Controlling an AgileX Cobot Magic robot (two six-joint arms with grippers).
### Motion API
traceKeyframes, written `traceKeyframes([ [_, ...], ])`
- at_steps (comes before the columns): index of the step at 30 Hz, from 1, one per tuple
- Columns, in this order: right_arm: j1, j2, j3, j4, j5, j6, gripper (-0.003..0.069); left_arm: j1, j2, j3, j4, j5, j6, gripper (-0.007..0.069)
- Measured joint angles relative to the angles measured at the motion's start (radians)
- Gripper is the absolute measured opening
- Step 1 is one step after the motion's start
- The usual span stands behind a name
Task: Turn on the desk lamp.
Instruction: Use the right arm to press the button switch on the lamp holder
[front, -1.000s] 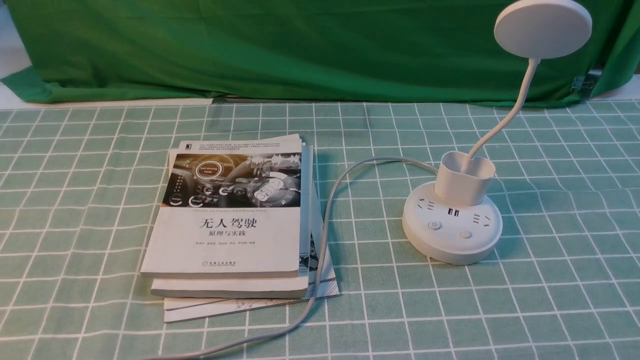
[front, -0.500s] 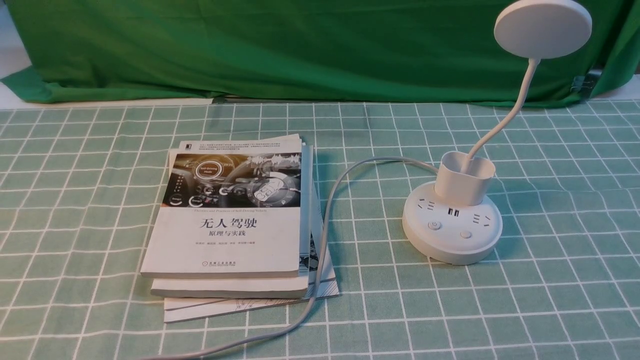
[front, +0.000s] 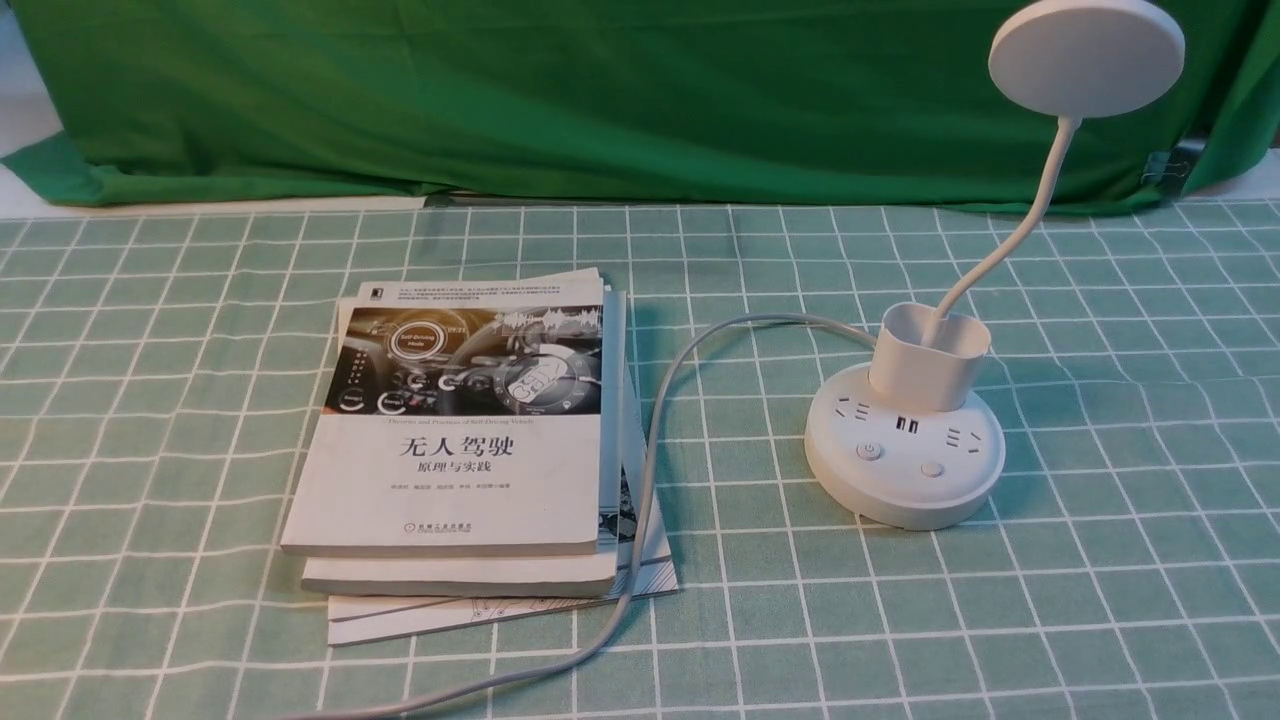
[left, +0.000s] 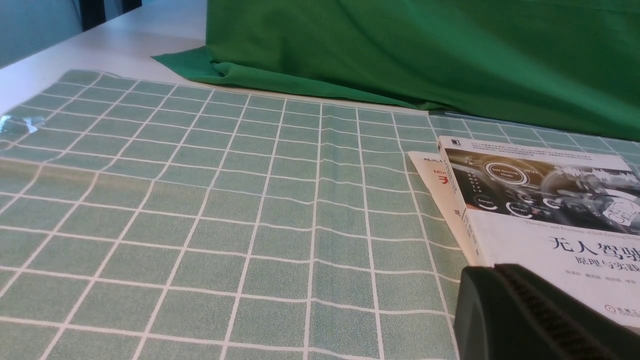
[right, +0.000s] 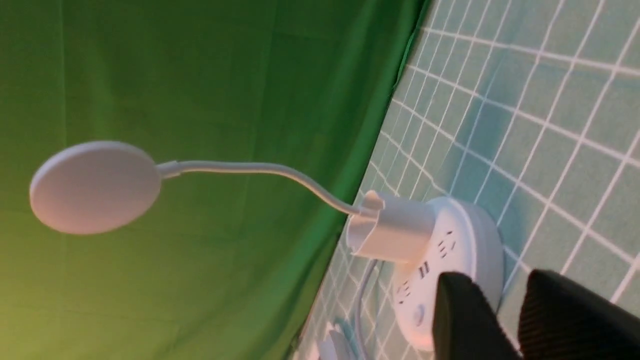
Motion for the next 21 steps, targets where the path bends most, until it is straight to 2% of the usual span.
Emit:
traceKeyframes([
  [3,0.0,0.0,0.0,-0.052,-0.008,-0.007,0.0238,0.0,0.0,0.0,0.0,0.0,0.0,0.0021],
  [5,0.0,0.0,0.0,-0.074,-0.032,-0.077,0.0233,0.0,0.0,0.0,0.0,0.0,0.0,0.0021],
  [9,0.021,0.0,-0.003,-0.086,-0.11,-0.346,0.0208,0.0,0.0,0.0,0.0,0.0,0.0,0.0021],
  [11,0.038,0.007,-0.038,-0.086,-0.1,-0.461,0.0182,0.0,0.0,0.0,0.0,0.0,0.0,0.0021],
  [13,0.064,0.056,-0.117,-0.087,-0.059,-0.634,0.0127,0.0,0.0,0.0,0.0,0.0,0.0,0.0021],
  [14,0.069,0.063,-0.136,-0.087,-0.054,-0.649,0.0113,0.0,0.0,0.0,0.0,0.0,0.0,0.0021],
  [15,0.084,0.122,-0.209,-0.087,-0.007,-0.779,0.0064,0.0,0.0,0.0,0.0,0.0,0.0,0.0021],
  [16,0.092,0.175,-0.255,-0.087,0.027,-0.843,0.0045,0.0,0.0,0.0,0.0,0.0,0.0,0.0021],
  [21,0.119,0.51,-0.568,-0.088,0.304,-1.166,0.0029,0.0,0.0,0.0,0.0,0.0,0.0,0.0021],
])
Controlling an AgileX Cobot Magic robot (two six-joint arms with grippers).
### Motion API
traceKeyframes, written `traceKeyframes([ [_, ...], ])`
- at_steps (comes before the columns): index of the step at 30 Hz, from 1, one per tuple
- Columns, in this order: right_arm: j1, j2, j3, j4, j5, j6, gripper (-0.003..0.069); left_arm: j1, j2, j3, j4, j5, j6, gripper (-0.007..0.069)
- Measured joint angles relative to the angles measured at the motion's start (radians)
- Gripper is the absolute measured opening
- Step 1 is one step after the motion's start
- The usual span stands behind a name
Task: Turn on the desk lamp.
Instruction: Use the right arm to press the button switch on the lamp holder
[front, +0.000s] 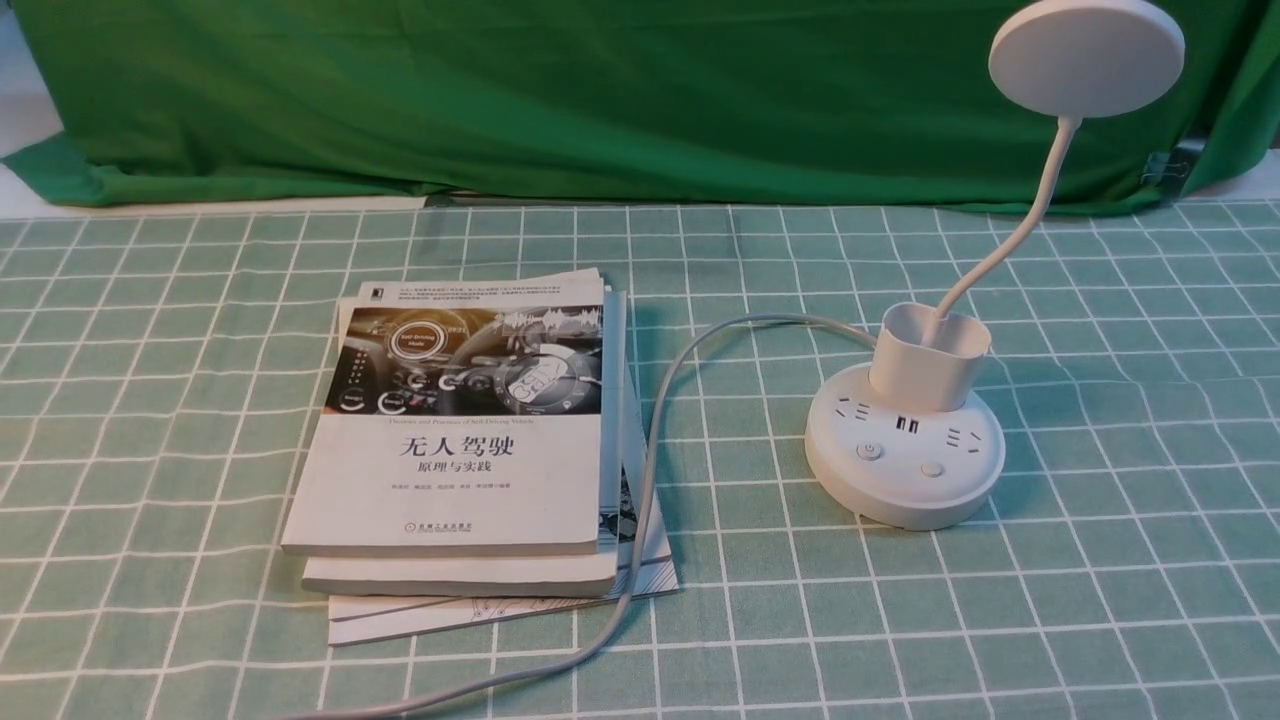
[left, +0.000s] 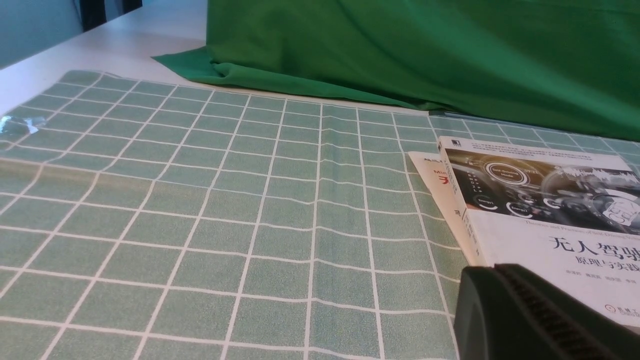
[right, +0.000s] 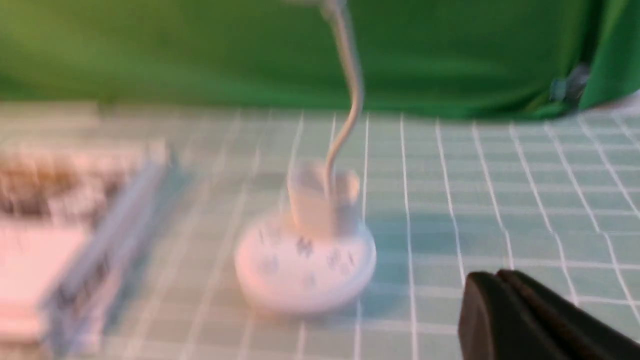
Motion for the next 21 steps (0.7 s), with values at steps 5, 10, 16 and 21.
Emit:
traceKeyframes([
  [5,0.004,0.297,-0.193,0.0,0.168,-0.103,0.0029,0.0,0.0,0.0,0.0,0.0,0.0,0.0021],
  [10,0.051,0.485,-0.268,0.0,0.211,-0.129,0.0029,0.0,0.0,0.0,0.0,0.0,0.0,0.0021],
  [16,0.125,0.67,-0.326,0.0,0.227,-0.163,0.0028,0.0,0.0,0.0,0.0,0.0,0.0,0.0021],
  [21,0.134,0.815,-0.395,0.0,0.229,-0.178,0.0028,0.0,0.0,0.0,0.0,0.0,0.0,0.0021],
])
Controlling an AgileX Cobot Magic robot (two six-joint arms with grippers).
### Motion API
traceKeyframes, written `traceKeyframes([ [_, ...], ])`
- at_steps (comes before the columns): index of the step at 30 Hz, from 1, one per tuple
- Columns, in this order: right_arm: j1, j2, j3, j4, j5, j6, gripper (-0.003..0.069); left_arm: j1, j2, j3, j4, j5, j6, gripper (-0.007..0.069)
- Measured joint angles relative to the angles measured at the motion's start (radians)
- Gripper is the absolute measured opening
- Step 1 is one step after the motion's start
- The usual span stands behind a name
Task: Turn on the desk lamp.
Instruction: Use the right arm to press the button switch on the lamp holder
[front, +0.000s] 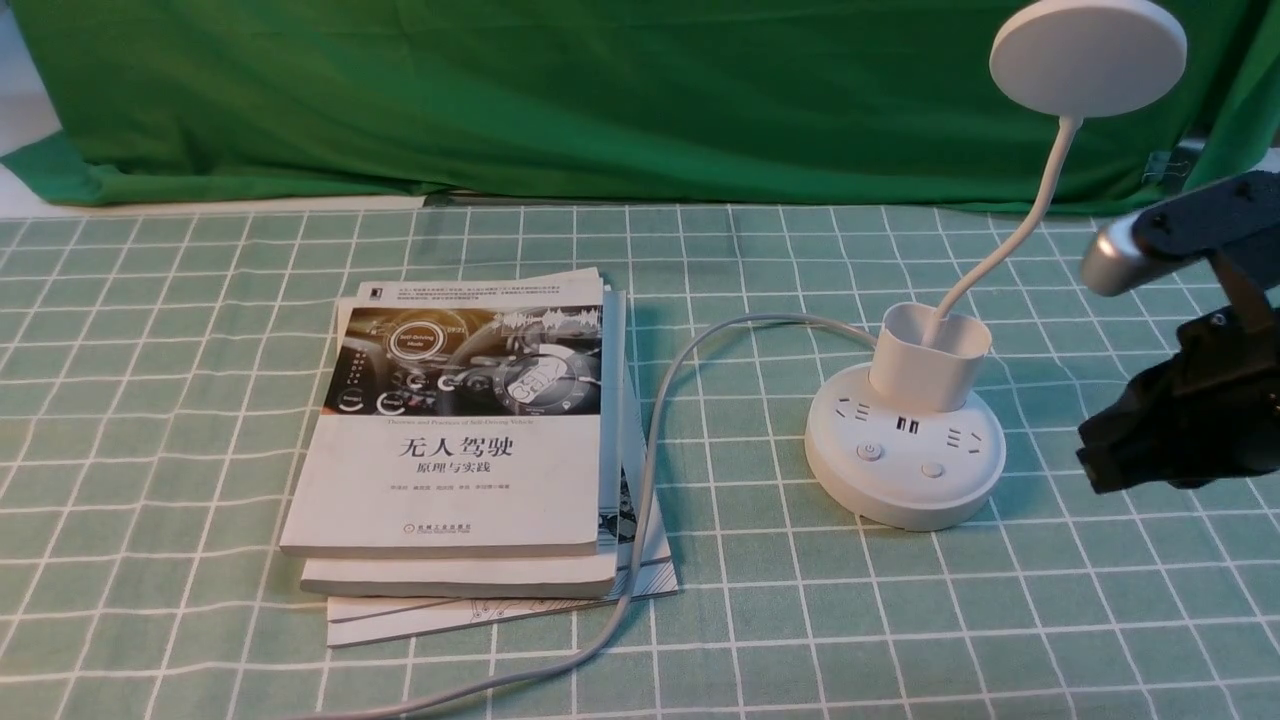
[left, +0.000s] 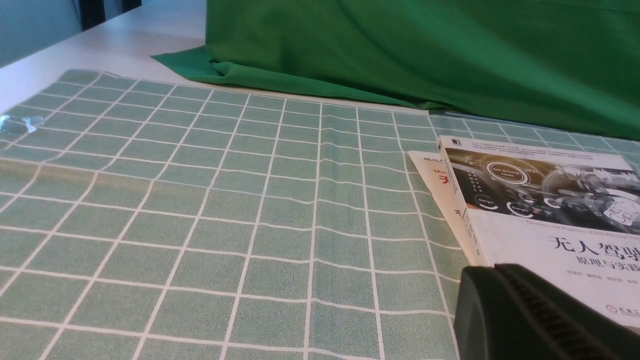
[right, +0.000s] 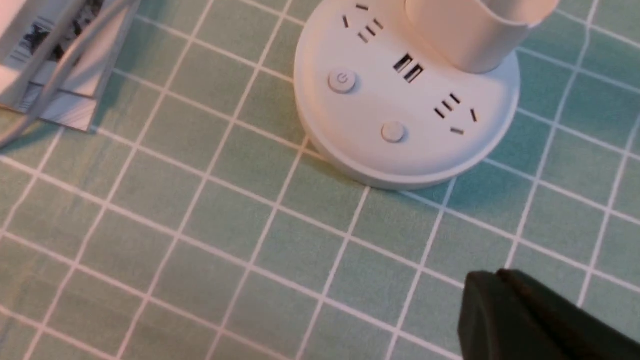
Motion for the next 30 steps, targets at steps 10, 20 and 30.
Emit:
traceKeyframes([
  [10,0.008,0.258,-0.131,0.0,-0.017,-0.026,0.0028,0.0,0.0,0.0,0.0,0.0,0.0,0.0021],
  [20,0.057,0.411,-0.135,0.0,-0.155,-0.029,0.0028,0.0,0.0,0.0,0.0,0.0,0.0,0.0021],
  [30,0.058,0.48,-0.14,0.0,-0.207,-0.032,0.0028,0.0,0.0,0.0,0.0,0.0,0.0,0.0021],
])
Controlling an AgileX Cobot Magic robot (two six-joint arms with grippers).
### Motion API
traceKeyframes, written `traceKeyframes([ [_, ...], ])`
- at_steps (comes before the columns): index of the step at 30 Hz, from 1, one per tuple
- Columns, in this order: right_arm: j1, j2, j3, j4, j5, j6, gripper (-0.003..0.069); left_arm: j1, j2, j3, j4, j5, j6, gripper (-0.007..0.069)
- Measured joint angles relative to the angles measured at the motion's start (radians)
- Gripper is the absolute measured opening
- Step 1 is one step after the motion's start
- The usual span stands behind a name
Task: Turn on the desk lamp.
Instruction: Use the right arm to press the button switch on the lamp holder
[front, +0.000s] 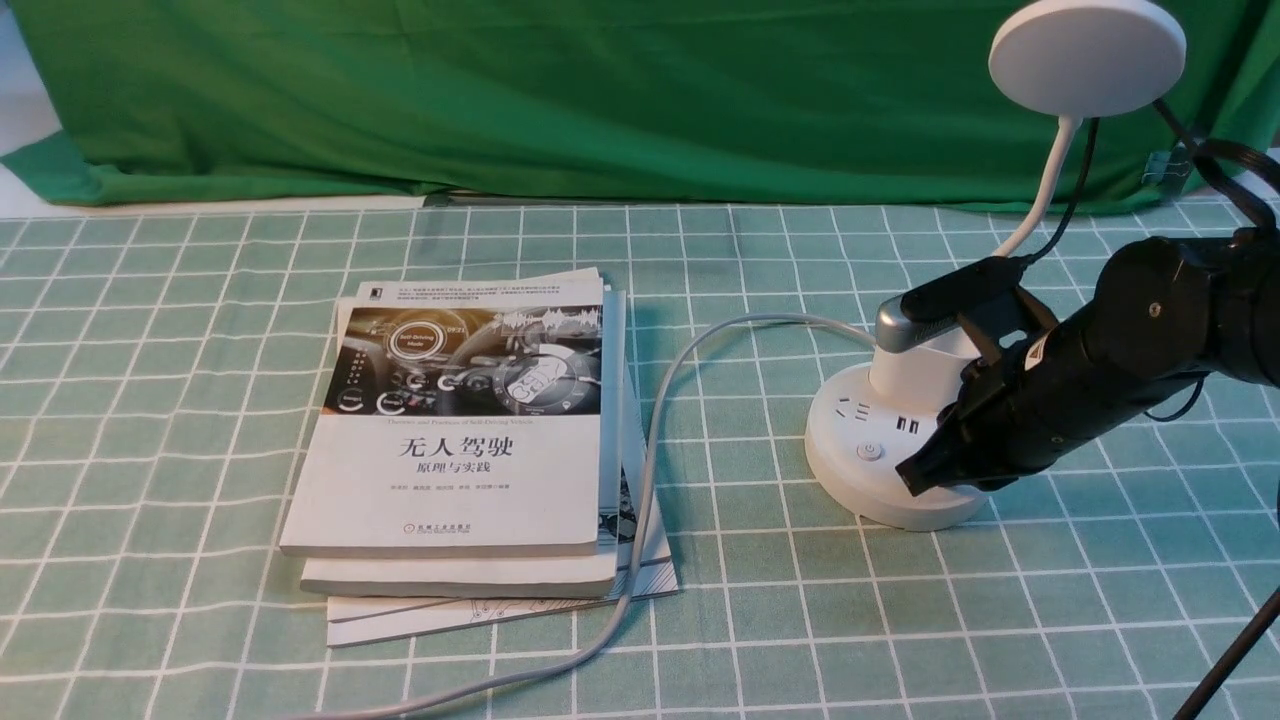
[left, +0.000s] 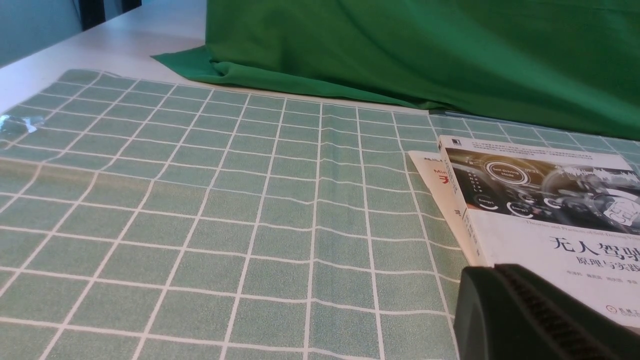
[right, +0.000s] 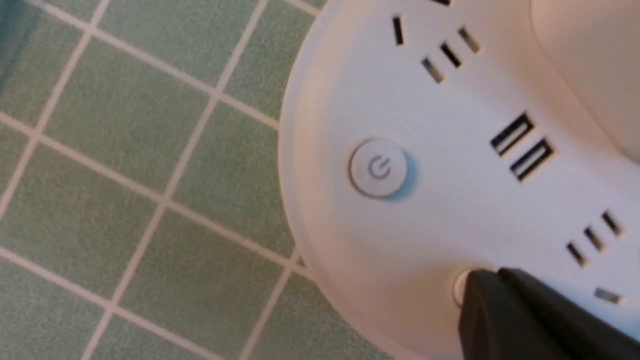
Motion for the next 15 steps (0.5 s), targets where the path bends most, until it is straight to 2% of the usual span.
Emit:
traceKeyframes([
  [15,0.003,0.046,-0.033,0.001,0.031,-0.001,0.0031,0.0,0.0,0.0,0.0,0.0,0.0,0.0021],
])
